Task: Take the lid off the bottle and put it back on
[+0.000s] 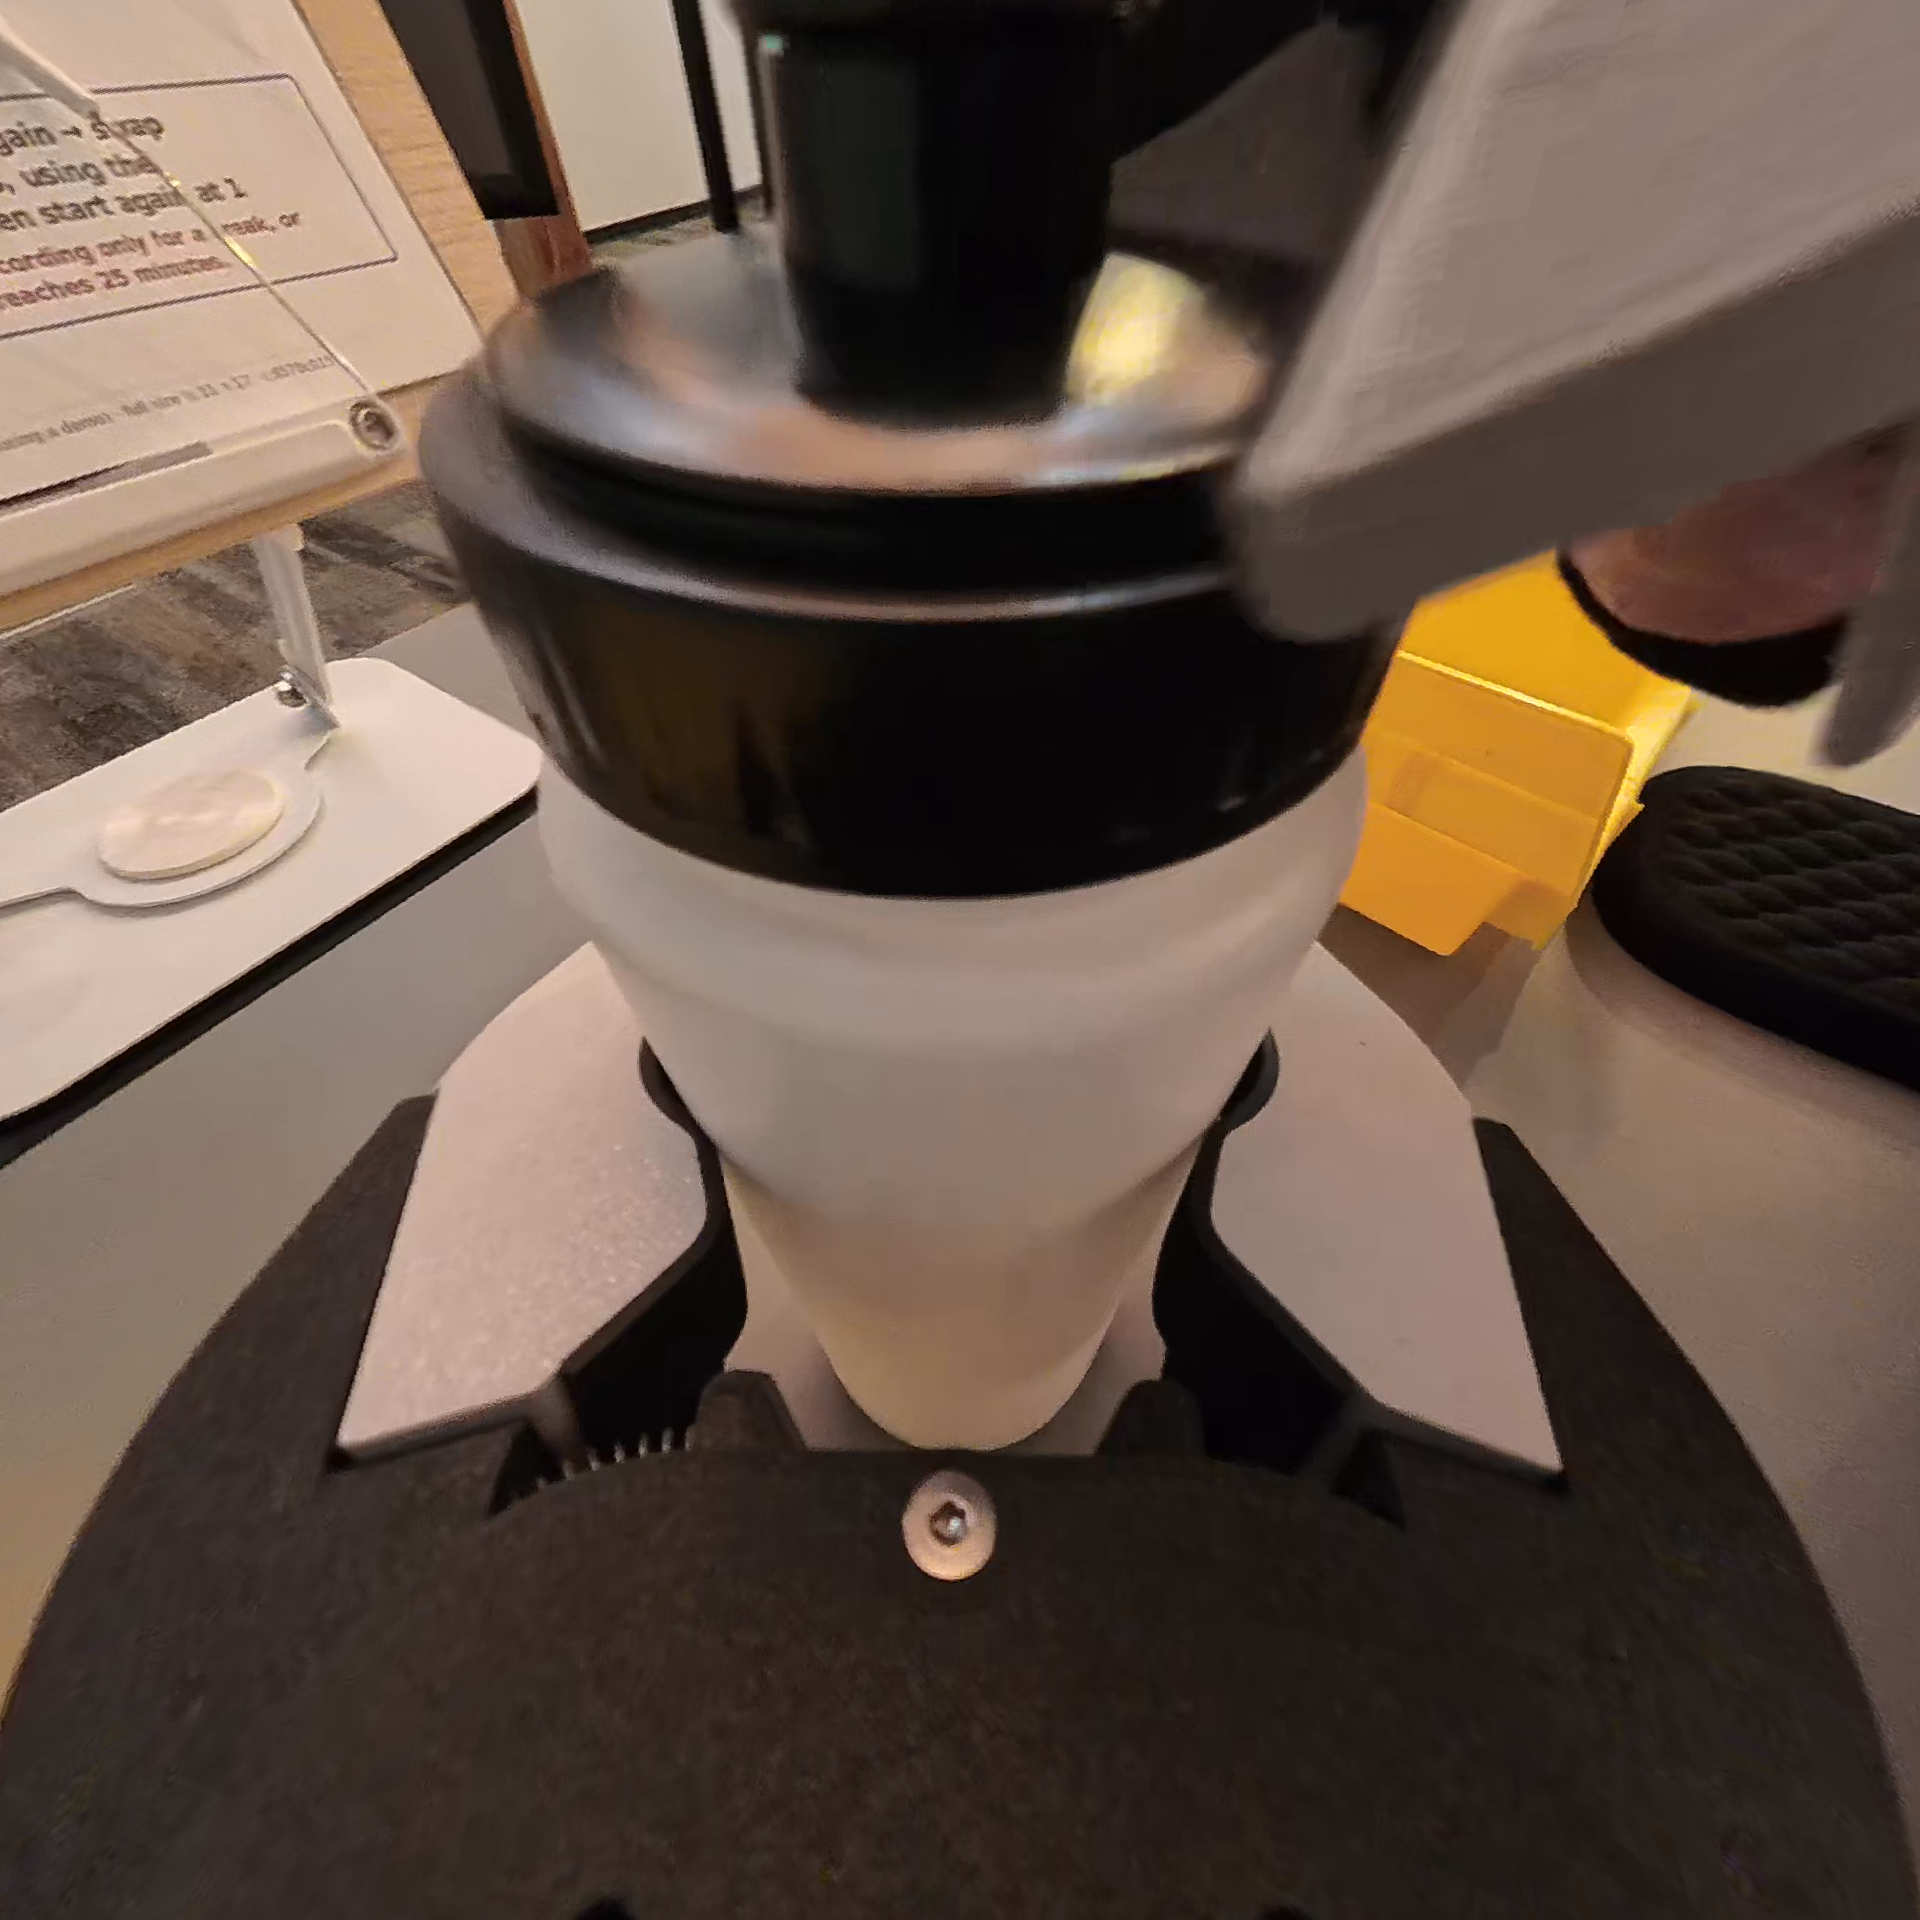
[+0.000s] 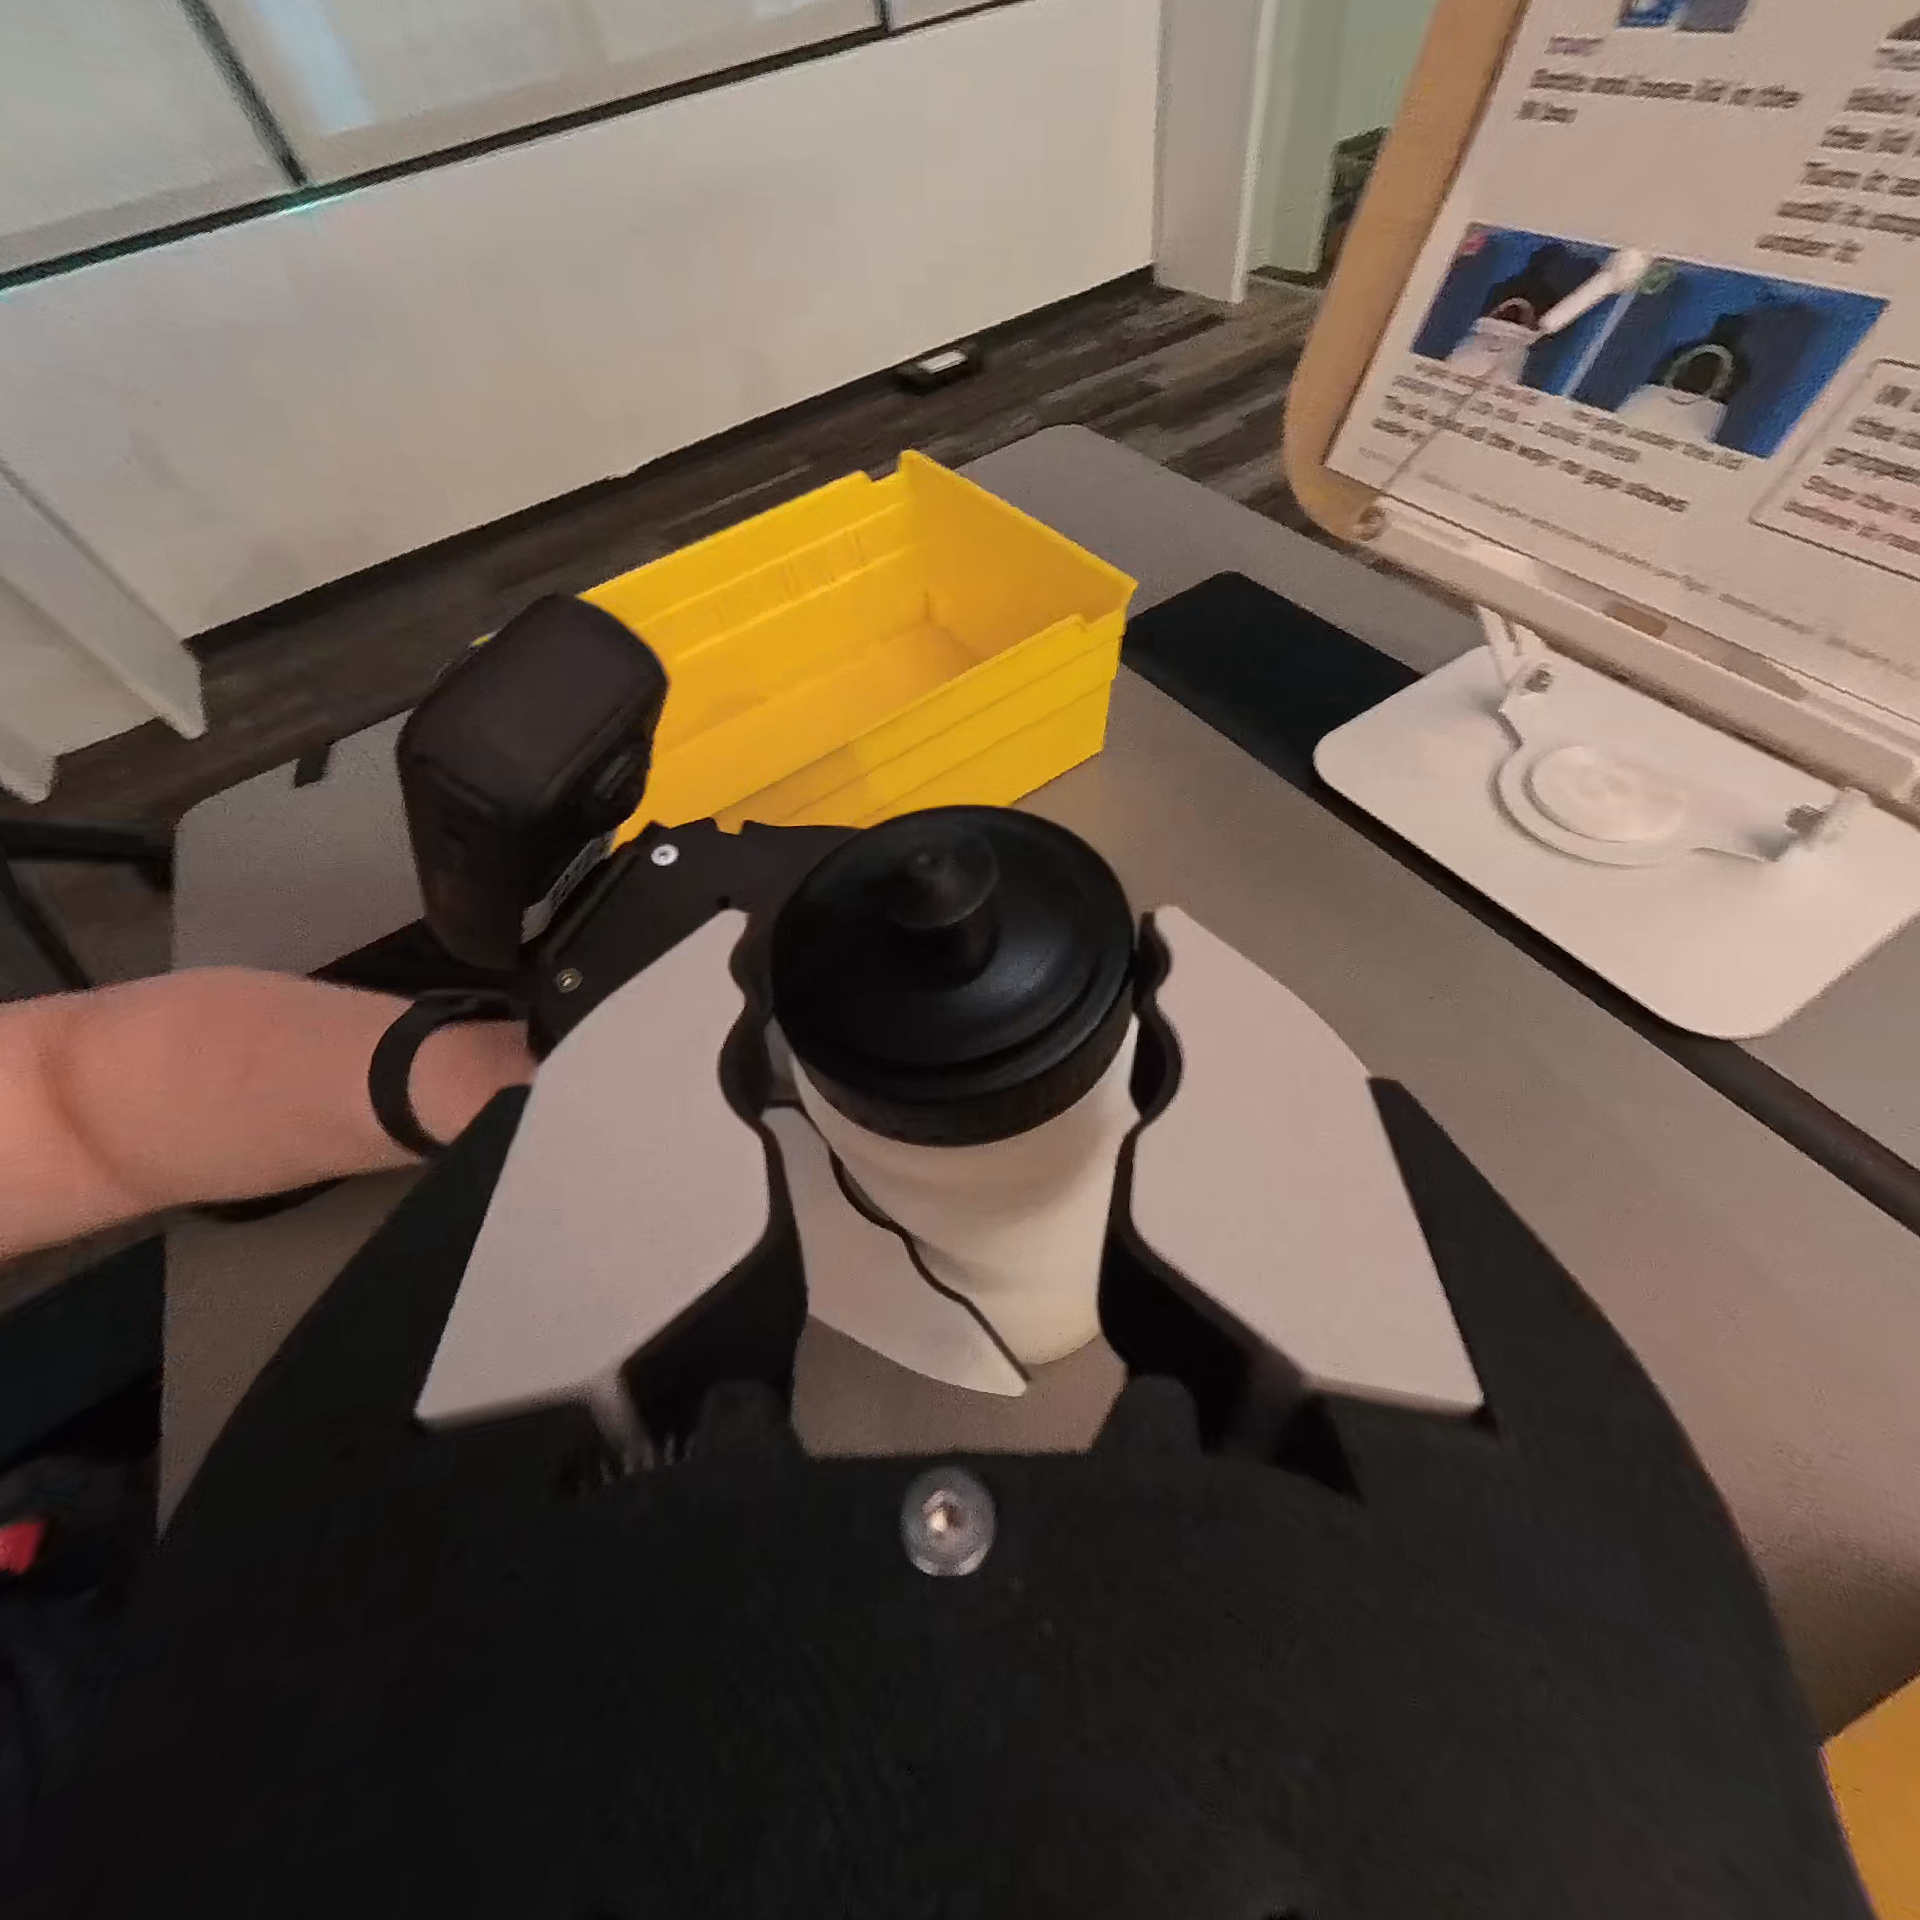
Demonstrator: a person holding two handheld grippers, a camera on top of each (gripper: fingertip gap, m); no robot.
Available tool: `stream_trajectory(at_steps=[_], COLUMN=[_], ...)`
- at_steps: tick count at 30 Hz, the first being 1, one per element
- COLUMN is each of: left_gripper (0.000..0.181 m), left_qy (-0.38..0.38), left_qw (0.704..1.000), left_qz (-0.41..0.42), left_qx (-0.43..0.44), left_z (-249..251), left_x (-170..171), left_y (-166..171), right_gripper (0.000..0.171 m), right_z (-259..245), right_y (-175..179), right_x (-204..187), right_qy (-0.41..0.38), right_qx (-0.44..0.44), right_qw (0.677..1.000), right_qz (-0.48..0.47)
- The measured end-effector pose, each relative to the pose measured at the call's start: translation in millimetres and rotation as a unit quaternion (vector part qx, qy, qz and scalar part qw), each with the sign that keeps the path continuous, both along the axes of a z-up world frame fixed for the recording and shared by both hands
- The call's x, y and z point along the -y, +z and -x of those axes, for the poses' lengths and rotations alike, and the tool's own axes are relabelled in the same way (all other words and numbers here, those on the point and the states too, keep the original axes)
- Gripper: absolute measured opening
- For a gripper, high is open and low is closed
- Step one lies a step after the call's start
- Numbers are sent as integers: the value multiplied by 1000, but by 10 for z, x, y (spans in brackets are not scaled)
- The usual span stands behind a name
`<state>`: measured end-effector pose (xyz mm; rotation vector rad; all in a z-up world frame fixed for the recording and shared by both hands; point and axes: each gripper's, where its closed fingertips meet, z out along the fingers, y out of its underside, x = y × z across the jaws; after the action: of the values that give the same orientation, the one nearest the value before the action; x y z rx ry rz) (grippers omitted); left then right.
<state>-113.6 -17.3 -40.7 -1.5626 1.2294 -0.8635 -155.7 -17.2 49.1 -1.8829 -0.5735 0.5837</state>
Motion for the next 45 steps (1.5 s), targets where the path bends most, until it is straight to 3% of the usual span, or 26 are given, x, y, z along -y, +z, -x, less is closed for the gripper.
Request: stream_trajectory(at_steps=[2, 4, 9, 14, 19, 21, 24, 26, 30, 34, 40, 45], left_gripper=[100, 100, 100, 100, 100, 100, 100, 100, 100, 100, 100, 100], left_qy=[-23, -36, -55, -32, 10, 10, -16, -41, -73, -74, -48, -10], left_qw=[1000, 999, 998, 999, 1000, 1000, 1000, 999, 997, 997, 999, 1000], left_qz=[-3, -2, -7, 1, 2, 0, 1, -3, -7, -16, 6, 1], left_qx=[-1, 1, 0, 3, 0, 1, 3, 3, 3, -3, -1, -16], left_z=[-22, -35, -60, -44, -19, -15, -20, -40, -78, -84, -61, -43], left_x=[49, 79, 137, 96, 3, 8, 33, 82, 181, 200, 131, 70], left_y=[0, 1, 1, -2, -5, -3, -2, 0, 2, 1, -7, -22], right_gripper=[80, 79, 75, 70, 70, 70, 71, 81, 70, 71, 72, 70], right_z=[60, 34, -27, -33, -39, -41, -27, 32, -6, -15, 18, -14], right_y=[73, 111, -47, -63, -86, -90, -116, -41, 14, 6, -15, -8], right_x=[78, 130, 172, 120, 29, 36, 53, 95, 147, 194, 89, -12], right_qy=[89, 150, 203, 148, -39, -64, -3, 84, 185, 205, 143, -25], right_qx=[-11, -12, 44, 46, 53, 75, 55, 13, -1, 18, 18, 21], right_qw=[996, 987, 977, 987, 998, 995, 999, 996, 980, 976, 988, 999], right_qz=[-23, -54, -56, -38, -10, -18, -1, -20, -66, -71, -47, -26])
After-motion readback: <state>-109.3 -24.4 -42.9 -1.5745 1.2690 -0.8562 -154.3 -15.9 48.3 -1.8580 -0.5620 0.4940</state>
